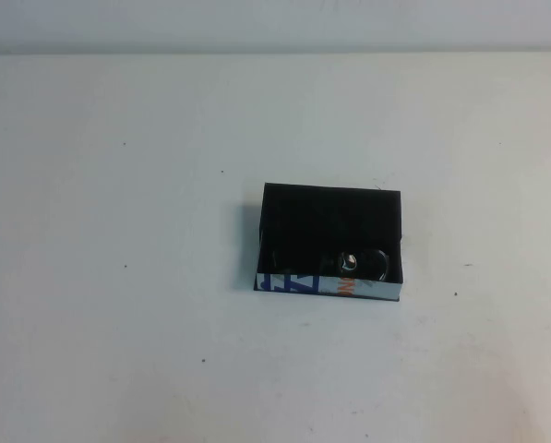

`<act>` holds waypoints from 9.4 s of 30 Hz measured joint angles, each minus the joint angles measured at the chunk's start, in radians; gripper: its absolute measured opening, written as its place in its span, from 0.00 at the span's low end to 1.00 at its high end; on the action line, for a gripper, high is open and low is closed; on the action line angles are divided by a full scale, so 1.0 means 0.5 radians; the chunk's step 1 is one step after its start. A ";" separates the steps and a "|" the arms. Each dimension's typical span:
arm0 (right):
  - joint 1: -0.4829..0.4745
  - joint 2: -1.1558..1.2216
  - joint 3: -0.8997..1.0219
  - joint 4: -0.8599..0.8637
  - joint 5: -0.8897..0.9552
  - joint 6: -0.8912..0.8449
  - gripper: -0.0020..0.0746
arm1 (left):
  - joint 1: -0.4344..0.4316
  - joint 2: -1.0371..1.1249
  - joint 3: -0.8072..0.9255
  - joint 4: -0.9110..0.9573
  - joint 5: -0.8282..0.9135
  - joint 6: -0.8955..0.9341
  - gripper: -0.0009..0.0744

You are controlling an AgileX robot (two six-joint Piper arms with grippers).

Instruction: Take glasses out of glasses case

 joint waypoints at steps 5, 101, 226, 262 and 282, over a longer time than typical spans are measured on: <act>0.000 0.000 0.000 0.000 0.000 0.000 0.00 | 0.000 0.000 0.000 0.000 0.000 0.000 0.01; 0.909 4.195 -3.678 0.134 1.721 -2.017 0.48 | 0.000 0.000 0.000 0.000 0.000 0.000 0.01; 0.278 0.714 -0.398 0.067 -0.562 -0.052 0.01 | 0.000 0.000 0.000 0.000 0.000 0.000 0.01; 0.055 0.001 0.000 -0.154 -0.002 0.217 0.01 | 0.000 0.000 0.000 0.000 0.000 0.000 0.01; 0.055 0.001 0.000 -0.154 0.001 0.217 0.01 | 0.000 0.000 0.000 0.000 0.000 0.000 0.01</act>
